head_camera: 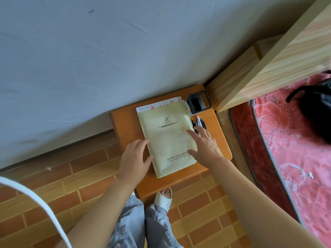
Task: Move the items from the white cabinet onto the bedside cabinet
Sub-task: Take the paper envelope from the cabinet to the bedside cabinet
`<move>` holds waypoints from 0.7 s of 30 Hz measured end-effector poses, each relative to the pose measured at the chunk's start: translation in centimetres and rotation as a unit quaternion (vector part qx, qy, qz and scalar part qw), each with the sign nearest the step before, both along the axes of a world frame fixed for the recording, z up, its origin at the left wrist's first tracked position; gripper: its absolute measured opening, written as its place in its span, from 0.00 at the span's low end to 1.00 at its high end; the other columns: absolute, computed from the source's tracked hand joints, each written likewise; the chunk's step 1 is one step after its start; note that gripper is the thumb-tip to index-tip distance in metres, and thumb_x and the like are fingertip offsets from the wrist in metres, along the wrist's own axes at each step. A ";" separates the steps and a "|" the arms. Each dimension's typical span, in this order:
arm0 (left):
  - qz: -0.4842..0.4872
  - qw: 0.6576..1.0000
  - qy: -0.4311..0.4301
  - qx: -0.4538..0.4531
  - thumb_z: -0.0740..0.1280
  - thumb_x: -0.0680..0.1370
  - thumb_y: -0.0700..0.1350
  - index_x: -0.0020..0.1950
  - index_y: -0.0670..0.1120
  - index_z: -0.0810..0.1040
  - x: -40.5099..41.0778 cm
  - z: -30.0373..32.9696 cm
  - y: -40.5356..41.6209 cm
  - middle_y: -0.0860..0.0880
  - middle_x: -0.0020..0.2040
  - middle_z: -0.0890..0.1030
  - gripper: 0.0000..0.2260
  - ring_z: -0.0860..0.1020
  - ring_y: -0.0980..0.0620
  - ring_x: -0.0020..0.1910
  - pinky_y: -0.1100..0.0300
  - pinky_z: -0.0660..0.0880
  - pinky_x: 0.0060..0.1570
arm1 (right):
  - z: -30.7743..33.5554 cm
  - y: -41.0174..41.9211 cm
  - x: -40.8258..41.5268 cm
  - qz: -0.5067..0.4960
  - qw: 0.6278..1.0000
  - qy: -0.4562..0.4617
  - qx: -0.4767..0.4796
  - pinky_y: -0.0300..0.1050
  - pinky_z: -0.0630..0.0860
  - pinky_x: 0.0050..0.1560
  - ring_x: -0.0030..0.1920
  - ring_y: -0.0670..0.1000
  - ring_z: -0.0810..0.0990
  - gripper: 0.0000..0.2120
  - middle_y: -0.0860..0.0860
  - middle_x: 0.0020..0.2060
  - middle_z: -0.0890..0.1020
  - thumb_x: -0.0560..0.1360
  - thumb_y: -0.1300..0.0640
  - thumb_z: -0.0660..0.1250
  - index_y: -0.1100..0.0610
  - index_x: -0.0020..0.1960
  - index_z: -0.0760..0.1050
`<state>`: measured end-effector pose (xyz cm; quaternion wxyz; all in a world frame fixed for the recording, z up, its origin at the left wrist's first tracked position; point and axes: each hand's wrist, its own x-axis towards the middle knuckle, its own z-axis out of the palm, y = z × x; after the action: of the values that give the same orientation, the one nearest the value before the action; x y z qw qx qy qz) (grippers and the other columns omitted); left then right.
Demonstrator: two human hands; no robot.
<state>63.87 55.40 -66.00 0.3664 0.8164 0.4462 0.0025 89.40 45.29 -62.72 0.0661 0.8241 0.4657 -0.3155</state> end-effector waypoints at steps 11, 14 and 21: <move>-0.074 0.982 0.073 0.159 0.69 0.80 0.53 0.75 0.45 0.71 -1.1 12.4 4.0 0.45 0.72 0.73 0.25 0.70 0.44 0.73 0.44 0.71 0.71 | 11.1 0.0 -0.7 0.067 0.994 -0.069 0.042 0.57 0.61 0.77 0.78 0.57 0.61 0.38 0.52 0.80 0.58 0.79 0.41 0.70 0.46 0.82 0.54; -0.090 0.976 0.097 0.172 0.65 0.81 0.54 0.75 0.45 0.69 -1.1 16.8 4.8 0.44 0.74 0.72 0.25 0.69 0.43 0.74 0.41 0.71 0.70 | 15.3 0.1 -0.9 0.072 0.992 -0.080 0.064 0.58 0.62 0.76 0.77 0.58 0.62 0.37 0.52 0.79 0.60 0.79 0.42 0.69 0.48 0.82 0.56; -0.099 0.966 0.118 0.208 0.61 0.82 0.57 0.74 0.45 0.71 -1.1 27.8 5.3 0.43 0.73 0.73 0.24 0.70 0.42 0.73 0.41 0.73 0.67 | 25.8 -2.0 -1.8 0.008 0.991 -0.076 0.113 0.59 0.62 0.76 0.76 0.57 0.63 0.34 0.51 0.78 0.62 0.80 0.42 0.67 0.48 0.81 0.58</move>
<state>62.81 60.72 -38.25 0.1316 0.9093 0.3930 -0.0368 87.64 43.33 -36.88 0.0098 0.8444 0.4983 -0.1963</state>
